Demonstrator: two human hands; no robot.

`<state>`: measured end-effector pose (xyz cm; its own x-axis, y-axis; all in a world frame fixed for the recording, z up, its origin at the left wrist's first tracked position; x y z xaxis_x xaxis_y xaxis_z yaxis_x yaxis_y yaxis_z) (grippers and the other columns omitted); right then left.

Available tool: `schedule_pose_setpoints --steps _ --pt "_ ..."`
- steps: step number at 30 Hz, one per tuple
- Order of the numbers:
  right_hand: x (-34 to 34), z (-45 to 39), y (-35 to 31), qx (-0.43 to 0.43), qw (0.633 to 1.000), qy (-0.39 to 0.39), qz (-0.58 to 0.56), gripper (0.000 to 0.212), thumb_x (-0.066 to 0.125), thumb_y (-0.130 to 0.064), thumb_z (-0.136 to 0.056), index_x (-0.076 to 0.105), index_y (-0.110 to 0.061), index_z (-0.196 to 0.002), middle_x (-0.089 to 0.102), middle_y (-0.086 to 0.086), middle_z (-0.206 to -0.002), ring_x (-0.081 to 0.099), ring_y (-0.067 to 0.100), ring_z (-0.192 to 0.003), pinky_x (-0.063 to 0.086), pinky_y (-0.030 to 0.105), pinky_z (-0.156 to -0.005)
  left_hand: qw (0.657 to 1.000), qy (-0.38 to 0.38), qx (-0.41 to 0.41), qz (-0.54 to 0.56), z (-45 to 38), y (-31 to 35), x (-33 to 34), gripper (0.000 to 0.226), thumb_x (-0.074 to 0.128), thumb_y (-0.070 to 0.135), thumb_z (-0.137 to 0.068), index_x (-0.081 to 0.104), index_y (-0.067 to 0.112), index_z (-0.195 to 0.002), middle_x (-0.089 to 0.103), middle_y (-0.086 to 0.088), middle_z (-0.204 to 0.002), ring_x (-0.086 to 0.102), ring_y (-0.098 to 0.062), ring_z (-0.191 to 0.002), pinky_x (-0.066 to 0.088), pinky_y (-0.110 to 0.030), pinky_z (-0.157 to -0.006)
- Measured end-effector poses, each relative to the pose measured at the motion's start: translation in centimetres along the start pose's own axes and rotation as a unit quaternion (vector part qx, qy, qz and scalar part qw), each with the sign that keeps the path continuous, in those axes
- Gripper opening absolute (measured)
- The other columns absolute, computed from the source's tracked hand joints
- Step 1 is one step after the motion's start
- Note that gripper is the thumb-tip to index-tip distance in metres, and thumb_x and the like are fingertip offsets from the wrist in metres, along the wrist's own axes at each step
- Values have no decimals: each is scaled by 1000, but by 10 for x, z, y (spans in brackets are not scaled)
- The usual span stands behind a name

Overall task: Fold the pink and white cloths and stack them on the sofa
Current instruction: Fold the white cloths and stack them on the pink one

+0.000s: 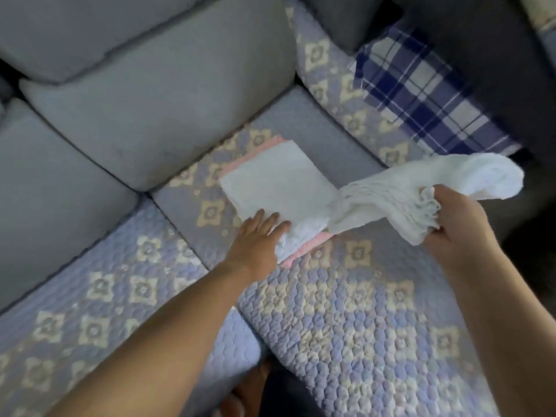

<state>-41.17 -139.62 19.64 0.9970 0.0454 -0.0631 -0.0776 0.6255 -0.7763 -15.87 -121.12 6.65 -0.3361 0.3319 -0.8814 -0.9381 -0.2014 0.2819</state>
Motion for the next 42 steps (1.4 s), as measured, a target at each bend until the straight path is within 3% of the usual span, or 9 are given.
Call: schedule_pose_setpoints --steps 9,13,19,23,26,28,32,36,42 --pt "20 30 10 18 978 -92 -184 10 64 -4 -77 61 -14 -77 66 0 -86 71 15 -82 60 31 -73 990 -133 -34 17 88 -20 49 32 51 25 -92 57 19 -123 52 -2 -124 49 -27 -117 42 -39 -97" --pt "68 53 -23 -5 974 -155 -162 44 79 -15 -61 35 -22 -63 36 -7 -56 46 5 -51 46 20 -48 971 34 -145 186 65 -8 29 40 56 24 -95 49 20 -134 51 -5 -127 53 -27 -116 51 -42 -86" --pt "150 82 -54 -26 923 -293 -250 6 58 -6 -84 52 -7 -81 56 16 -104 58 26 -105 44 36 -107 941 -165 -162 248 45 19 37 54 45 33 -101 36 19 -152 38 -10 -155 40 -30 -138 41 -39 -108" --pt "160 75 -15 -50 935 -280 -213 22 70 -14 -73 49 -19 -71 47 7 -86 54 23 -87 39 39 -100 823 -150 -293 463 75 15 40 46 51 27 -98 53 17 -143 64 -5 -129 62 -20 -112 45 -23 -80" --pt "156 50 72 7 974 -216 68 31 67 -77 -66 66 -53 -86 58 13 -107 57 40 -104 45 51 -102 574 -51 -439 689 90 5 35 24 57 17 -96 68 9 -115 67 -10 -91 63 -22 -80 47 -25 -64" --pt "144 30 149 151 969 -188 54 31 60 -82 -70 61 -65 -96 60 22 -122 58 37 -110 47 52 -104 495 -5 -468 732 94 -6 30 15 55 12 -100 67 8 -109 68 -12 -94 66 -27 -86 53 -29 -66" --pt "105 51 198 246 968 -53 6 17 60 -25 -100 61 -16 -115 64 14 -119 68 30 -105 56 47 -93 554 46 -441 705 85 -17 11 17 56 16 -99 66 9 -110 71 -10 -92 66 -25 -80 52 -33 -69" --pt "79 44 135 5 976 105 193 6 51 -13 -95 55 -10 -98 61 17 -95 64 28 -86 51 38 -74 786 133 -364 483 48 -17 -24 23 55 27 -98 59 19 -120 61 -4 -116 60 -17 -98 50 -27 -80" --pt "163 -61 47 -295 797 -43 525 49 46 -39 -102 43 -17 -145 39 9 -149 33 32 -138 27 43 -115 894 105 -345 267 -33 -12 -22 63 30 58 -101 10 38 -158 -8 -6 -166 -4 -33 -152 12 -53 -122"
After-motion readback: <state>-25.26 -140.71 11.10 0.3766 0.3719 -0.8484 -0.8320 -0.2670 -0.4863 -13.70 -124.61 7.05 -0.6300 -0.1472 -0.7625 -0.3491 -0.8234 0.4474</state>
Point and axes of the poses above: each hand's wrist, its own z-axis away from the middle knuckle, its own x-axis out of the palm, y = z × x, the point moved 4 cm from there along -z, towards the middle knuckle
